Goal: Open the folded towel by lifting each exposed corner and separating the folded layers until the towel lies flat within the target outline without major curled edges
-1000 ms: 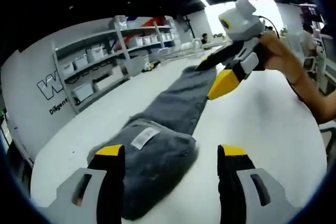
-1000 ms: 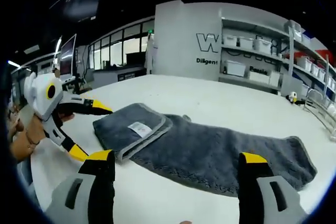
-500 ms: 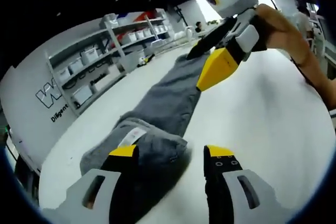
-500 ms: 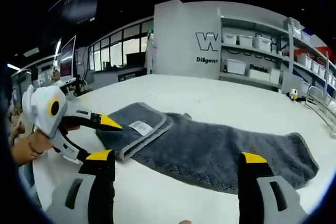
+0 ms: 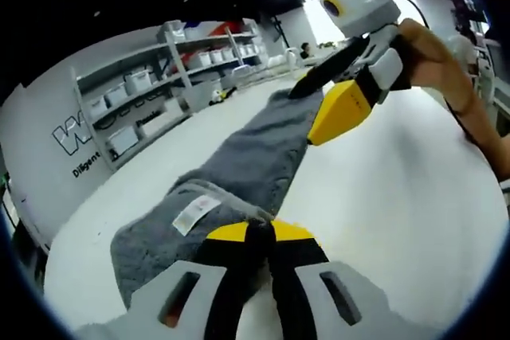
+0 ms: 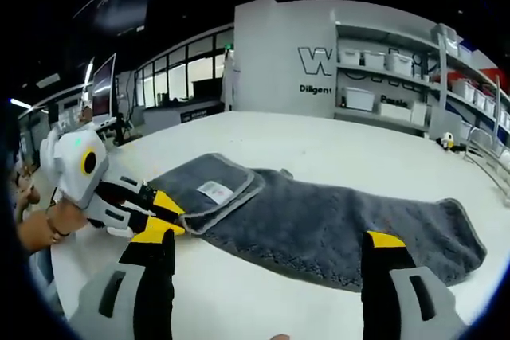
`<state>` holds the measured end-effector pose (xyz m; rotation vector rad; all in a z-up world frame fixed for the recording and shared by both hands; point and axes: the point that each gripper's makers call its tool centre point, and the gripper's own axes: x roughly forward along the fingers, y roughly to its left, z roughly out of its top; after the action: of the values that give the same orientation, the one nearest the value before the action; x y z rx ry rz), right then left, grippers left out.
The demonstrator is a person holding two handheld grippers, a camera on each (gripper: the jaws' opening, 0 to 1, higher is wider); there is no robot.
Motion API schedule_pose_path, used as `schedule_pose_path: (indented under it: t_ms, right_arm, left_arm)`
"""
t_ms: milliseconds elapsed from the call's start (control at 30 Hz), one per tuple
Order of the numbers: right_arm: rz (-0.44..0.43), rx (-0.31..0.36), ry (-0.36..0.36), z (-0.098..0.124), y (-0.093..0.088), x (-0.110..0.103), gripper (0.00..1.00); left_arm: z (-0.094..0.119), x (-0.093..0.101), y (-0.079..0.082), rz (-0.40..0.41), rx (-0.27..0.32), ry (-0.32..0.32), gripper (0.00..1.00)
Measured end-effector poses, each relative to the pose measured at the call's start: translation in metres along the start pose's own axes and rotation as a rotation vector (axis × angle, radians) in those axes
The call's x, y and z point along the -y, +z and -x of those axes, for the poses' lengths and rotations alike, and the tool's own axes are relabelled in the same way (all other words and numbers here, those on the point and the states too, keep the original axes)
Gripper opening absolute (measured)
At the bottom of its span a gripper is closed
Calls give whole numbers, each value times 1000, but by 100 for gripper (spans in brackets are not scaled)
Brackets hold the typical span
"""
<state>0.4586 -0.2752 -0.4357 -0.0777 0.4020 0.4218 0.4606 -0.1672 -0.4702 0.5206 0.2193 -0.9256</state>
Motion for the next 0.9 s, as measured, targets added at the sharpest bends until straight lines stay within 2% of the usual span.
schedule_pose_path:
  t_ms: [300,433,600,767,900]
  right_arm:
    - [-4,-6,4,-1,-1,1,99]
    - [-3,-10,5,-1,-3,0,99]
    - [-1,-16,5,-3,-3,0,99]
    - [2,-22,7,-3,-5,-1,99]
    - [5,-28,8,-4,-6,-2,99]
  left_arm:
    - [16,-26,18,267,156,22,3]
    - [28,-51,19,387,216,76,3]
    - [40,-74,16,425,243,133,3]
    - [53,-100,5,475,256,215,3]
    - [69,-122,0,443,250,289,3]
